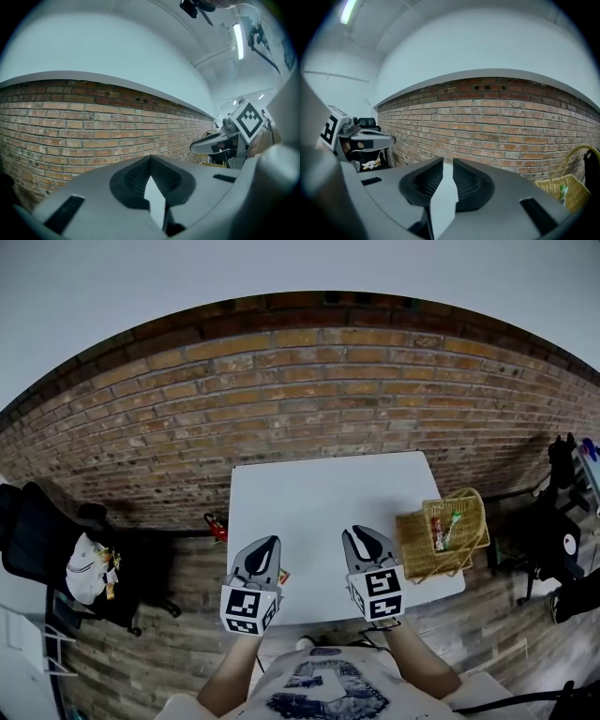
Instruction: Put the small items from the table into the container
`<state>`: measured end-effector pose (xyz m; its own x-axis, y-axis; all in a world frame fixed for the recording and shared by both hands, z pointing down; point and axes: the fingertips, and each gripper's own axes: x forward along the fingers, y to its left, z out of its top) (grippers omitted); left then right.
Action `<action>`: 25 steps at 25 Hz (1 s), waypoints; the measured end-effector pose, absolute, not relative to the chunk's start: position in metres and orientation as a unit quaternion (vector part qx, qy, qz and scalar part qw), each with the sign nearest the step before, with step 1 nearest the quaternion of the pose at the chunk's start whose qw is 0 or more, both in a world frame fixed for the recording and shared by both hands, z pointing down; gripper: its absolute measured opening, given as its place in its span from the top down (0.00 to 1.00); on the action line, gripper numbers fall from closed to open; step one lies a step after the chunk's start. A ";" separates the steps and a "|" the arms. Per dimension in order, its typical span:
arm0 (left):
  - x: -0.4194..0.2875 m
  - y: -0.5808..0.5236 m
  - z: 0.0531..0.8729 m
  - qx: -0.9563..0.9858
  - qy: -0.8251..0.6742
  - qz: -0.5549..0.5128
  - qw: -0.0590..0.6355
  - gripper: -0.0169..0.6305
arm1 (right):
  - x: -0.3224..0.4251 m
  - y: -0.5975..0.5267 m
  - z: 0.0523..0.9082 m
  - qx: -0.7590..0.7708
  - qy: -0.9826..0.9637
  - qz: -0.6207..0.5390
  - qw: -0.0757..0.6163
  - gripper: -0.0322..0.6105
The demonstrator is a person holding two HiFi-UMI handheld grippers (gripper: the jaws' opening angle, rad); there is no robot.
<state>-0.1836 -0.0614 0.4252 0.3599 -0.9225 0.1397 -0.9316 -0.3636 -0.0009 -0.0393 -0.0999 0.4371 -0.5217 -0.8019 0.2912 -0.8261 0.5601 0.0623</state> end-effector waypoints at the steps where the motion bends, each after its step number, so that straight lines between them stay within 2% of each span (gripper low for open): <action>1: -0.183 -0.062 0.426 0.825 -0.560 0.060 0.040 0.90 | -0.040 -0.100 0.438 0.468 -0.871 0.043 0.146 0.83; 25: -0.195 -0.058 0.433 0.828 -0.555 0.054 0.053 0.90 | -0.053 -0.093 0.445 0.465 -0.870 0.049 0.159 0.83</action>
<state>-0.1951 -0.0581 0.4329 0.3774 -0.9141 0.1480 -0.9256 -0.3774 0.0290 -0.0534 -0.0928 0.4455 -0.5171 -0.7931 0.3218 -0.8243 0.5627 0.0622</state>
